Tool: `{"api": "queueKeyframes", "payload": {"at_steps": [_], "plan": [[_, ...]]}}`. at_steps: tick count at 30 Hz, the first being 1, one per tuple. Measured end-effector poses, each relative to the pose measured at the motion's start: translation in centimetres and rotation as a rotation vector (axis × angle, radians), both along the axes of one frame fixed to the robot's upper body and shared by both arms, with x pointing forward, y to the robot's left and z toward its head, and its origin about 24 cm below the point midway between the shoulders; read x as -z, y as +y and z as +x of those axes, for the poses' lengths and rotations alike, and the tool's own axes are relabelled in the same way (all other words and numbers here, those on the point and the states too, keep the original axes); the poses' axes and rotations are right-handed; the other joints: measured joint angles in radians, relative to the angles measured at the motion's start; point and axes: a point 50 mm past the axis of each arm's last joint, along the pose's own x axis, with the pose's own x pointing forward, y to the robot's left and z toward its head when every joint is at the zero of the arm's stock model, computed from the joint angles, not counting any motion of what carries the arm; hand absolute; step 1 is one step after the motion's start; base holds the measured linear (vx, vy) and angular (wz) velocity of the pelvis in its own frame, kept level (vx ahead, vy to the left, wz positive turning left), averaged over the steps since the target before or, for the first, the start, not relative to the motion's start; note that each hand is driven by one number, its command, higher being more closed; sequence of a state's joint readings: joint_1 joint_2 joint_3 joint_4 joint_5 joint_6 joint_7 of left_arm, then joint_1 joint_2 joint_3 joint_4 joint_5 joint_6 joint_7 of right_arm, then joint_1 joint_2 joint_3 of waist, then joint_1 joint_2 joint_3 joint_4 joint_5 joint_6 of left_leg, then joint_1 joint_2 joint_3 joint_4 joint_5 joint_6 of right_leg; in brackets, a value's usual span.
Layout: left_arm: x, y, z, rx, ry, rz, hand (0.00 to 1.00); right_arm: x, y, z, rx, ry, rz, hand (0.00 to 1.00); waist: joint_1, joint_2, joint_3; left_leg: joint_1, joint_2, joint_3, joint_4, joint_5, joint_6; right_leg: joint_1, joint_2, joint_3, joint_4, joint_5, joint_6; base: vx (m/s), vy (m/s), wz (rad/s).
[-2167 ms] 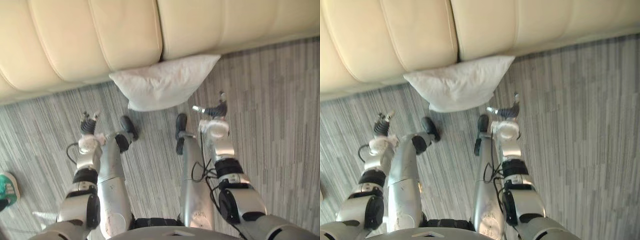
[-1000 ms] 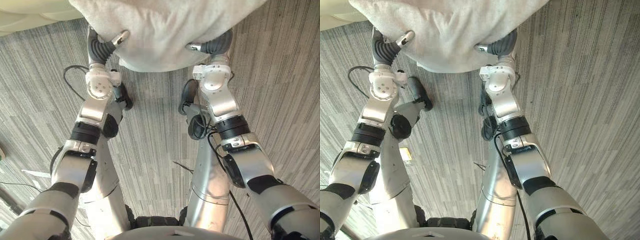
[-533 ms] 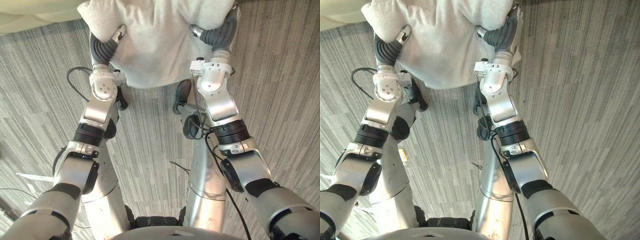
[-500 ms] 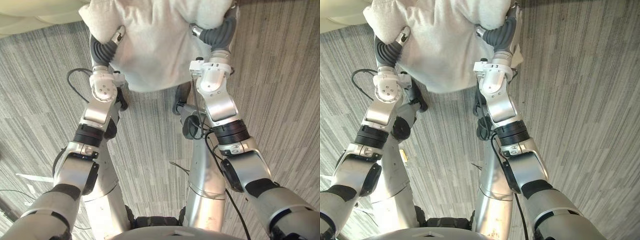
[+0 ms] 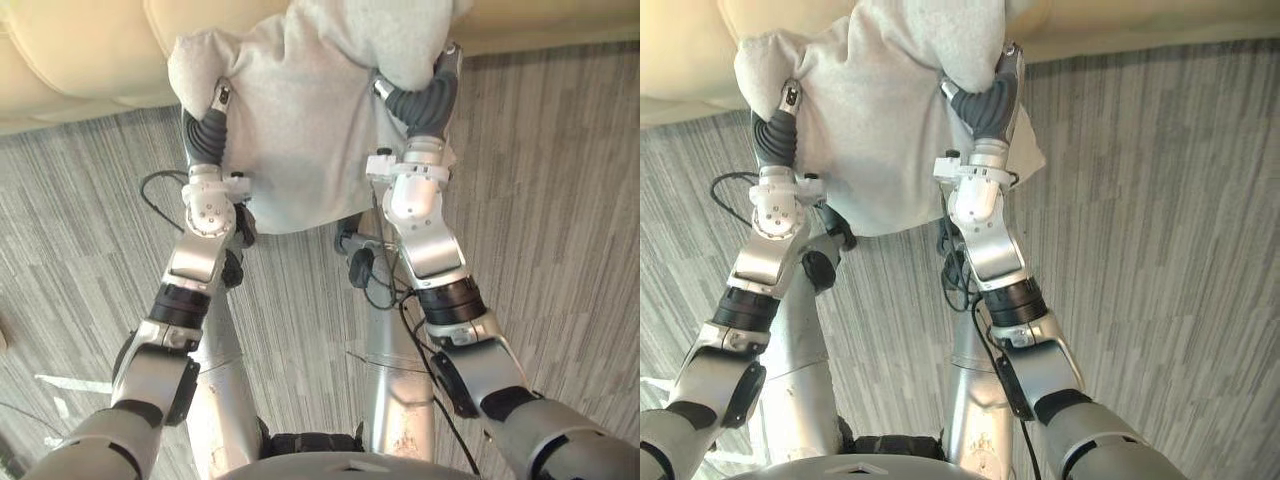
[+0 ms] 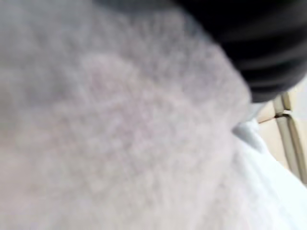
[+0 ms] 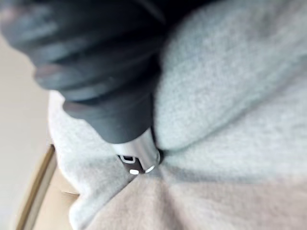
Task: Pick up cushions and gather them together orderly.
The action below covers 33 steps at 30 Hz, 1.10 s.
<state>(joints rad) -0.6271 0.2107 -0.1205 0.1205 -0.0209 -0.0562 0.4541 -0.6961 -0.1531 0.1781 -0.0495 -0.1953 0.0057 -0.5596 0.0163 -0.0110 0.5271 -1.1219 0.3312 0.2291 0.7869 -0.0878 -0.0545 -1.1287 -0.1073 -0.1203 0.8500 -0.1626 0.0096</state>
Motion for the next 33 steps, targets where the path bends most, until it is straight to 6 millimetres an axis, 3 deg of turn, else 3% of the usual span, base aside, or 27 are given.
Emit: {"api": "queueKeyframes", "payload": {"at_steps": [1, 2, 3, 5, 11, 17, 20, 26, 31, 33], "plan": [[0.9, -0.1, -0.8, 0.009, 0.012, -0.022, 1.0, 1.3, -0.1, -0.2, -0.013, 0.038, 0.013, 1.0, 0.0, -0.002, -0.04, 0.036, -0.005, 0.002, -0.019, -0.009, 0.0, 0.034, -0.001, 0.0, -0.017, -0.007, 0.004, 0.02, -0.046, 0.08], [2.3, -0.2, -1.5, 0.012, 0.045, -0.043, 1.0, 2.9, -0.2, -0.4, -0.024, 0.08, 0.023, 1.0, -0.001, -0.002, -0.145, 0.001, -0.009, 0.006, -0.027, -0.017, -0.008, -0.001, -0.003, 0.0, -0.024, -0.018, 0.007, 0.07, -0.027, 0.05], [3.1, -0.3, -2.4, 0.017, 0.051, -0.07, 1.0, 4.1, -0.4, -0.8, -0.036, 0.104, 0.025, 1.0, 0.001, -0.003, -0.195, 0.027, -0.014, 0.016, -0.044, -0.019, -0.01, 0.021, -0.006, 0.001, -0.042, -0.022, 0.005, 0.13, -0.013, 0.03], [3.6, -0.3, -3.4, 0.011, 0.049, -0.078, 1.0, 5.6, -0.6, -1.2, -0.061, 0.152, 0.031, 1.0, 0.005, -0.003, -0.194, 0.132, -0.021, 0.02, -0.066, -0.013, -0.012, 0.125, -0.006, -0.001, -0.067, -0.013, 0.012, 0.15, -0.019, -0.01], [6.0, -0.2, -7.2, -0.01, 0.084, -0.037, 1.0, 10.8, -1.6, -4.9, -0.164, 0.313, 0.089, 1.0, 0.008, -0.004, -0.205, 0.471, -0.054, 0.022, -0.162, -0.054, -0.025, 0.49, -0.007, -0.016, -0.216, -0.018, 0.04, 0.12, 0.021, 0.01], [8.9, 0.1, -9.9, -0.032, 0.189, 0.048, 1.0, 15.3, -2.1, -8.0, -0.23, 0.497, 0.131, 1.0, 0.007, -0.009, -0.313, 0.69, -0.075, 0.065, -0.27, -0.074, -0.026, 0.718, -0.002, -0.012, -0.388, 0.013, 0.067, 0.12, 0.059, -0.06], [10.0, 0.2, -10.5, -0.01, 0.245, 0.056, 1.0, 16.4, -2.2, -8.7, -0.235, 0.545, 0.14, 1.0, 0.005, -0.011, -0.366, 0.765, -0.078, 0.092, -0.317, -0.073, -0.028, 0.798, 0.009, -0.001, -0.479, 0.046, 0.073, 0.13, 0.041, -0.22], [14.5, 0.5, -12.2, 0.097, 0.458, -0.073, 1.0, 18.7, -2.8, -9.1, -0.222, 0.648, 0.148, 1.0, -0.004, -0.02, -0.476, 0.929, -0.133, 0.085, -0.452, -0.06, -0.033, 0.968, 0.009, 0.032, -0.668, 0.112, 0.09, 0.13, 0.029, -0.16], [16.4, 0.7, -12.9, 0.118, 0.546, -0.077, 1.0, 21.0, -3.1, -9.1, -0.234, 0.755, 0.134, 1.0, -0.01, -0.033, -0.49, 0.987, -0.175, 0.068, -0.515, -0.044, -0.026, 1.032, -0.006, 0.056, -0.739, 0.152, 0.094, 0.05, 0.043, -0.09], [16.4, 0.8, -12.9, 0.118, 0.547, -0.077, 1.0, 21.1, -3.1, -9.1, -0.239, 0.759, 0.132, 1.0, -0.011, -0.034, -0.49, 0.997, -0.185, 0.068, -0.524, -0.043, -0.025, 1.029, -0.015, 0.056, -0.723, 0.152, 0.094, -0.04, 0.053, -0.04]]}}
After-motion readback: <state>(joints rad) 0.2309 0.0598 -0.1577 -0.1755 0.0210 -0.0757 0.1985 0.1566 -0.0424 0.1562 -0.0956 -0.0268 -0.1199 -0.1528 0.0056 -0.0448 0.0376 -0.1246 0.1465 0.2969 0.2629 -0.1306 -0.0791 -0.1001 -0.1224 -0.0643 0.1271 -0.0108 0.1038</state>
